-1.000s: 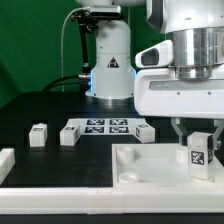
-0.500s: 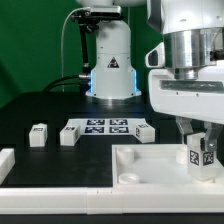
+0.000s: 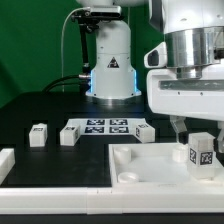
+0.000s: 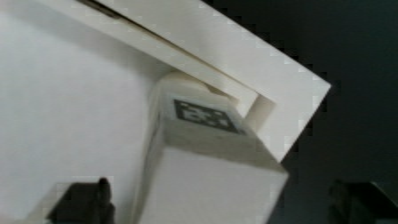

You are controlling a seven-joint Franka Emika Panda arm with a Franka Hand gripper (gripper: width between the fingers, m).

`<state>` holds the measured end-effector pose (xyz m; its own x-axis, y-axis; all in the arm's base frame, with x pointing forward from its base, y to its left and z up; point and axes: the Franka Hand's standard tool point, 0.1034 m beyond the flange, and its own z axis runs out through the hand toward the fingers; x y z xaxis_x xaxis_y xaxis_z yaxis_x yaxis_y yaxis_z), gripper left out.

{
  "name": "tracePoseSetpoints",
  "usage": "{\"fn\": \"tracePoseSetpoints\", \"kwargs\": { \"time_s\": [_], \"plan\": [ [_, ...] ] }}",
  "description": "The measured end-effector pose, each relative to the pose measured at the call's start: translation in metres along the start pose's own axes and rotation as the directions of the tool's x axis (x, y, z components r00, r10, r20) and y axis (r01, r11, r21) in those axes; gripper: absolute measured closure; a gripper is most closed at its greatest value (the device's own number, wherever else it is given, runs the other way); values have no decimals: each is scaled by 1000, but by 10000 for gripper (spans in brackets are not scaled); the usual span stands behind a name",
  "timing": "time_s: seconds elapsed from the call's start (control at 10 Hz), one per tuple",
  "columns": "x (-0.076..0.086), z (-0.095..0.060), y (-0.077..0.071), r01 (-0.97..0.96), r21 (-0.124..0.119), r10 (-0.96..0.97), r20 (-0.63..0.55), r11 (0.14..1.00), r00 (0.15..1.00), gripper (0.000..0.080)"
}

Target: Assemble one leg

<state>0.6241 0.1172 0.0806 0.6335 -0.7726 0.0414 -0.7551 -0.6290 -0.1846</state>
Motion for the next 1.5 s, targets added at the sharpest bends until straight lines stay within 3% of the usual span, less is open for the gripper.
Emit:
{"fn": "tracePoseSetpoints", "kwargs": {
  "time_s": [0.2,0.5,0.8,1.1,1.3,1.4,1.5],
  "plan": [
    [2,1,2,320,0,-320,3,947,947,152],
    [4,1,3,681,-4,-681,3,733,733,150],
    [3,0,2,869,-21,-869,6,495,495,150],
    [1,1,1,893,-31,-893,9,450,450,150],
    [1,1,1,892,-31,-893,9,450,451,418],
    [1,1,1,892,-31,-893,9,450,451,508],
    [1,1,1,892,-31,-892,9,451,452,508]
  ]
}}
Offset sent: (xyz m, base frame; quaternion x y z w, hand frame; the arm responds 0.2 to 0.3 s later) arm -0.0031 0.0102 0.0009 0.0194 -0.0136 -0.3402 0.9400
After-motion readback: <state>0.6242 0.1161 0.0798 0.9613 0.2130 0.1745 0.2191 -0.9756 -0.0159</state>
